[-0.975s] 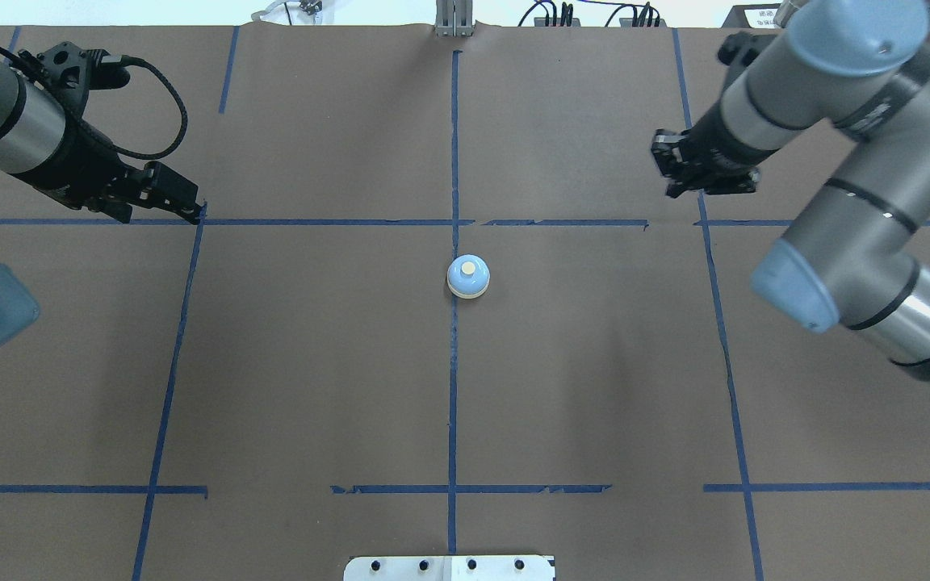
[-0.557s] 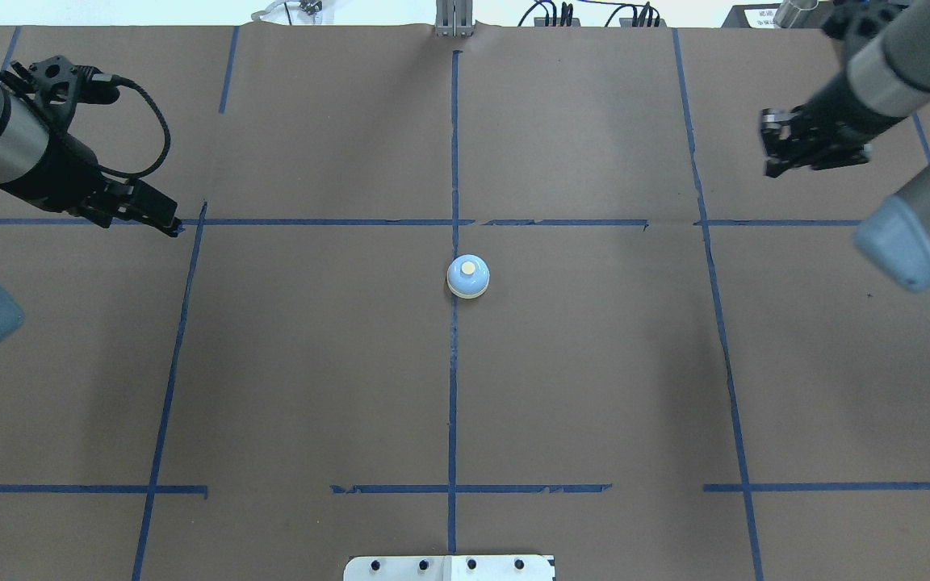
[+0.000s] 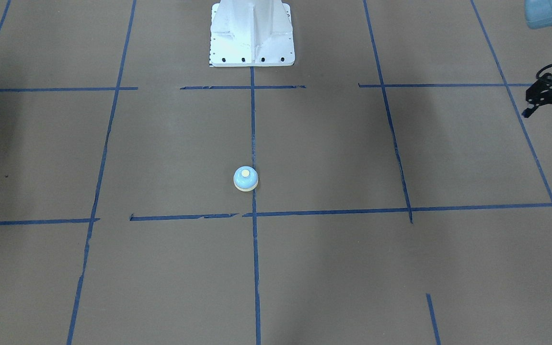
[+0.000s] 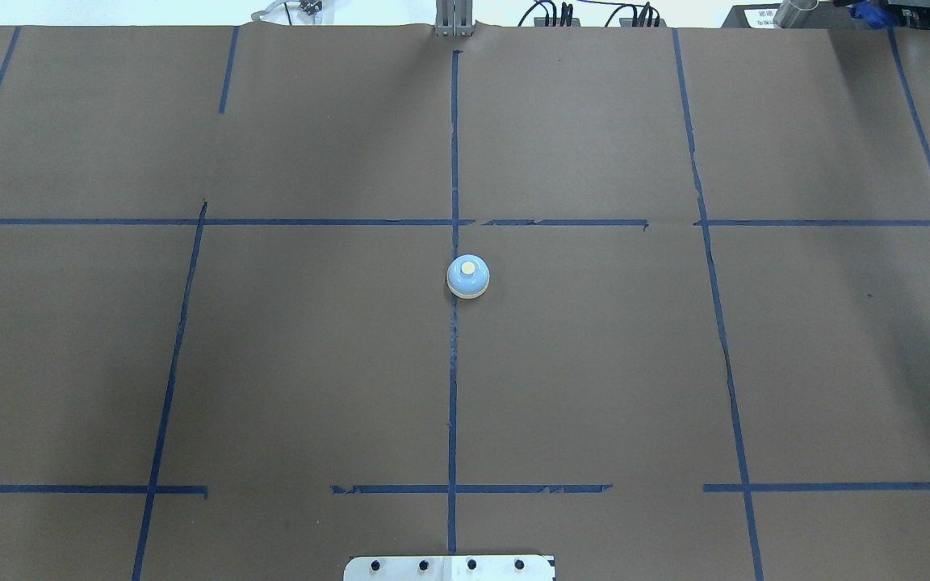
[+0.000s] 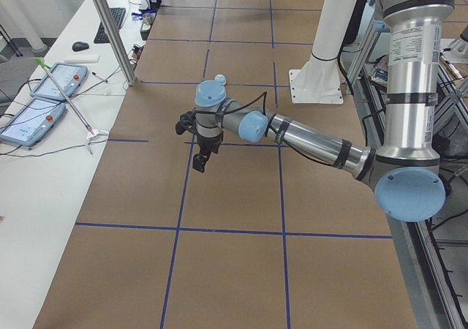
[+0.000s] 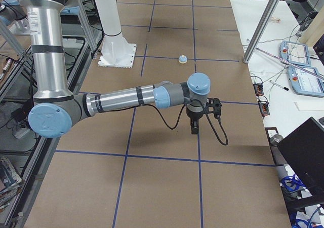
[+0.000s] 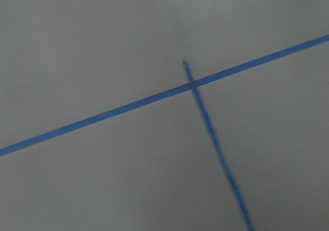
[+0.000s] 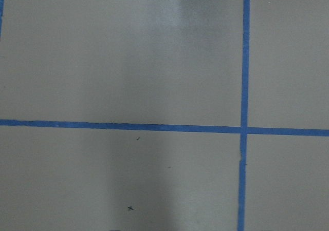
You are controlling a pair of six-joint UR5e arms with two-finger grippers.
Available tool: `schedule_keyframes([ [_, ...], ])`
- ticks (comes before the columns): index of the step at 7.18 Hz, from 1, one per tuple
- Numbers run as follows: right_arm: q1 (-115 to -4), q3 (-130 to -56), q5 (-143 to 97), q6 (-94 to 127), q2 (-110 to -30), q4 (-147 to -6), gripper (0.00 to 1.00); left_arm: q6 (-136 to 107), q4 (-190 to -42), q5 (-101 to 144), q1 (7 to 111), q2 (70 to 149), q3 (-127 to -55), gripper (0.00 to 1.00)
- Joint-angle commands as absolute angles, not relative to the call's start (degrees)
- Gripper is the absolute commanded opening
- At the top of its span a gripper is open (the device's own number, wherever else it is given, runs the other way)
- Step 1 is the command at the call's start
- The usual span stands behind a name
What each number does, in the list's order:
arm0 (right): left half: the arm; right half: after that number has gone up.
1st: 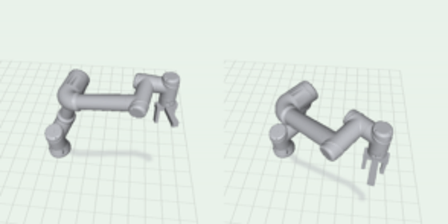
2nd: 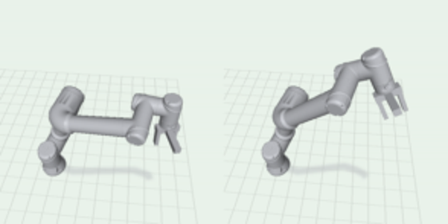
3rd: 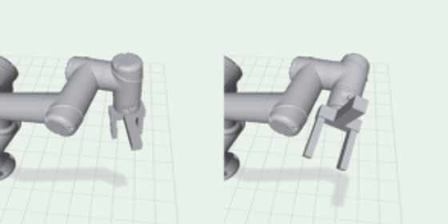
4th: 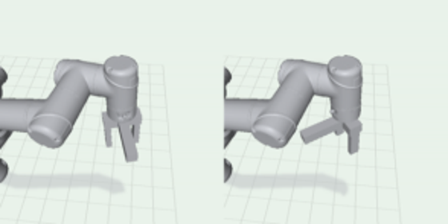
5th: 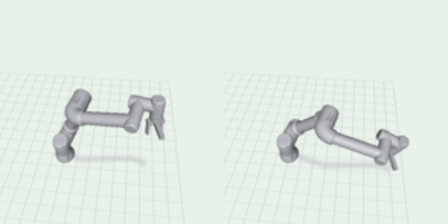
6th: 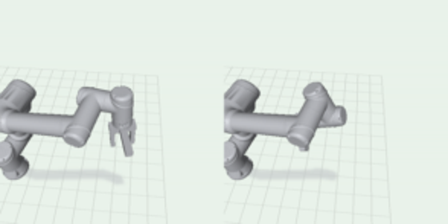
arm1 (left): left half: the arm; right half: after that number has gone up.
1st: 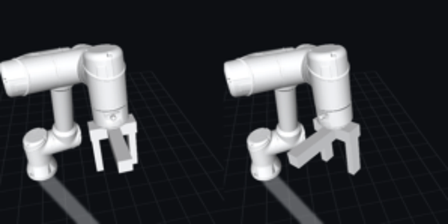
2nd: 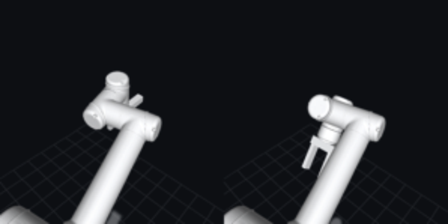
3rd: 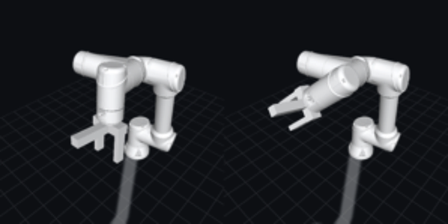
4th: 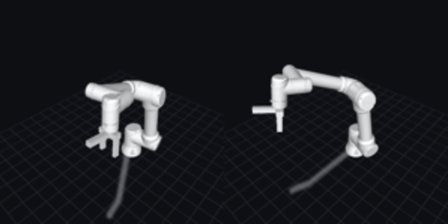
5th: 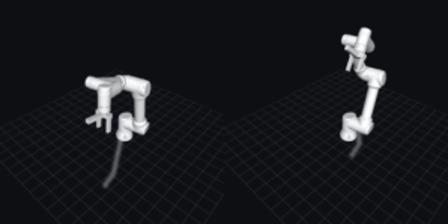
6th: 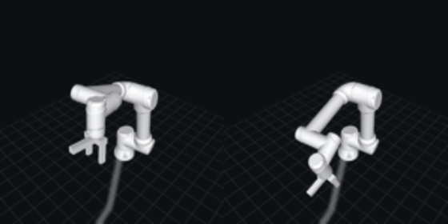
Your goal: Place and press bell with both arms
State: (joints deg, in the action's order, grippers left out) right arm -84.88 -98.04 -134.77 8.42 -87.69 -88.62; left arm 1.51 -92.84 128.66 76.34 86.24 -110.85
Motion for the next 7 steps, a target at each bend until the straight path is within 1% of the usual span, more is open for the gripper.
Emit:
schedule_keyframes([
  [1,-87.2,-95.4,-134.5,-1.7,-88.4,-88.9,1.00,15.0,-85.0,132.3,88.2,84.6,-106.5,1.00],
  [2,-87.2,-94.8,-134.3,-1.8,-88.4,-88.9,1.00,15.4,-82.8,136.5,89.9,83.6,-104.9,1.00],
  [3,-87.2,-94.7,-134.1,-1.9,-88.4,-88.8,1.00,14.9,-82.4,136.1,89.9,82.1,-104.9,1.00],
  [4,-87.2,-94.5,-134.2,-1.9,-88.6,-88.9,1.00,14.7,-81.9,136.4,90.0,82.1,-105.6,1.00],
  [6,-86.9,-94.2,-133.4,-1.8,-89.2,-88.9,1.00,9.3,-76.3,136.7,90.1,83.3,-108.4,1.00],
  [7,-86.7,-94.2,-133.3,-1.8,-89.3,-88.9,1.00,8.3,-76.6,136.7,90.1,82.8,-108.0,1.00],
])
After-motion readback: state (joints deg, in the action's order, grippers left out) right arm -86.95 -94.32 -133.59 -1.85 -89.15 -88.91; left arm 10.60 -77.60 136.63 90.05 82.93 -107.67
